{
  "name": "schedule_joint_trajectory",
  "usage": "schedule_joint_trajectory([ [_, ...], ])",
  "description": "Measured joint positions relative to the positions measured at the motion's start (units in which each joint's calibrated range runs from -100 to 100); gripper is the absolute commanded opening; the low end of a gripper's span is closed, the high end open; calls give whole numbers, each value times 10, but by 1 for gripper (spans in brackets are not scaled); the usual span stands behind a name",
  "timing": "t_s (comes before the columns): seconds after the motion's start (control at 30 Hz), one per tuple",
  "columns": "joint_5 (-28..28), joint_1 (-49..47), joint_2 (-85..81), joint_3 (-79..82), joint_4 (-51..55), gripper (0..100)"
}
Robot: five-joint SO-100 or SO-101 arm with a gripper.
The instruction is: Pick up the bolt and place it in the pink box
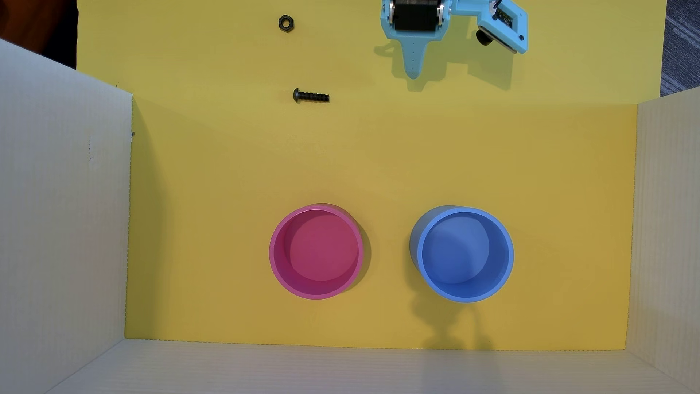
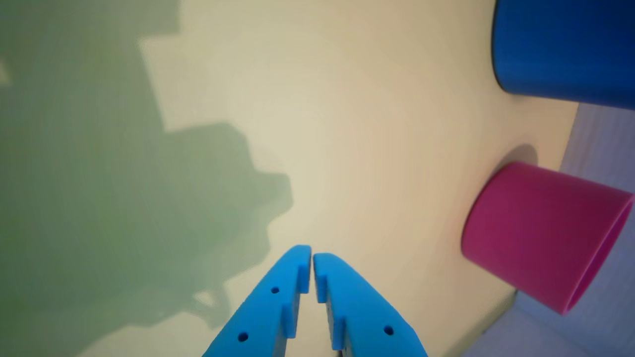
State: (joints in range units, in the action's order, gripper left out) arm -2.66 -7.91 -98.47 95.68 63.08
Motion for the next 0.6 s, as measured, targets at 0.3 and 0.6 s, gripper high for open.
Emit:
schedule_joint_trajectory([
  [0.3, 0, 24, 1, 2, -2, 1],
  [0.6, 0, 22, 1, 2, -2, 2],
])
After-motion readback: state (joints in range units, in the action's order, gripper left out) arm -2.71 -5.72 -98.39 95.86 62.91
